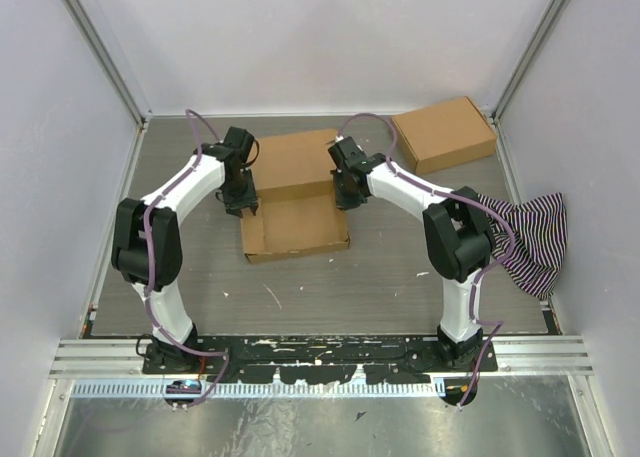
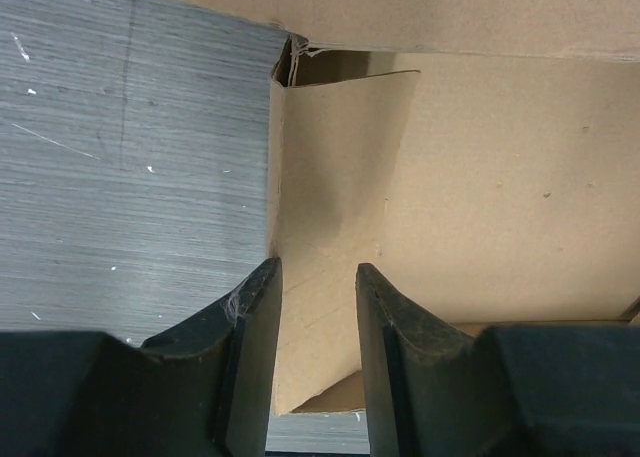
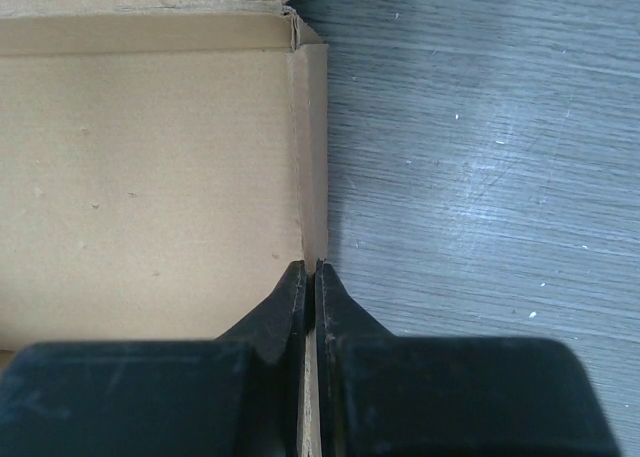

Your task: Fold the paper box

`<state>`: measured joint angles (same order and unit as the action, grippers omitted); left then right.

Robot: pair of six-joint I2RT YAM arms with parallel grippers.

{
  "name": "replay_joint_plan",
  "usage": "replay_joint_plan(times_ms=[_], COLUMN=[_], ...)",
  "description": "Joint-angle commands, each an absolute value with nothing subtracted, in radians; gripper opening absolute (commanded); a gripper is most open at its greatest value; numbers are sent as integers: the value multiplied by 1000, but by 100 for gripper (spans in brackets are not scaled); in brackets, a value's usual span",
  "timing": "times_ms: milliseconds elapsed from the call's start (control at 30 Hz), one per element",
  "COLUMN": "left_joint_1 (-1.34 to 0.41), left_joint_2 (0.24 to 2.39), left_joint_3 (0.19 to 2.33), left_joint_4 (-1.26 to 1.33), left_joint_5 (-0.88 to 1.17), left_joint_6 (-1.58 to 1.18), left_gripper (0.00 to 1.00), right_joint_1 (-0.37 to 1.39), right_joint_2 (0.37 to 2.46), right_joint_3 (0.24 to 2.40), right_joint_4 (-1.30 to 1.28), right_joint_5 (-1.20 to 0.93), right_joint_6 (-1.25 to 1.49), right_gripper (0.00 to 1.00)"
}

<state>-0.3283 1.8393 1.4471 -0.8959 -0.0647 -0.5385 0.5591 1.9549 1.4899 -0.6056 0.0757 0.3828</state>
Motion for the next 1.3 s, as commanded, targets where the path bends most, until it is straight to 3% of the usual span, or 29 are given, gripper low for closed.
replay_joint_plan(times_ms=[0, 200, 567, 933, 1267], left_joint_1=[-329, -343, -344, -328, -275], left_joint_2=[1864, 1893, 1718, 1729, 1688], left_joint_3=[1471, 1475, 1472, 1409, 1312], left_joint_4=[-928, -989, -994, -1019, -831], left_joint_5=[-97, -151, -145, -248, -40], left_joint_6=[-508, -474, -496, -446, -446], left_gripper=[42, 42, 44, 47, 49], right_joint_1=[577, 578, 578, 578, 578], right_joint_2=[1934, 1942, 1954, 1953, 1953], right_joint_3=[1517, 1528, 1535, 1533, 1529], right_joint_4=[-643, -640, -637, -634, -619], right_joint_5=[57, 55, 45, 42, 11], right_joint_6=[441, 443, 442, 442, 430], right_gripper=[2, 2, 2, 2, 2])
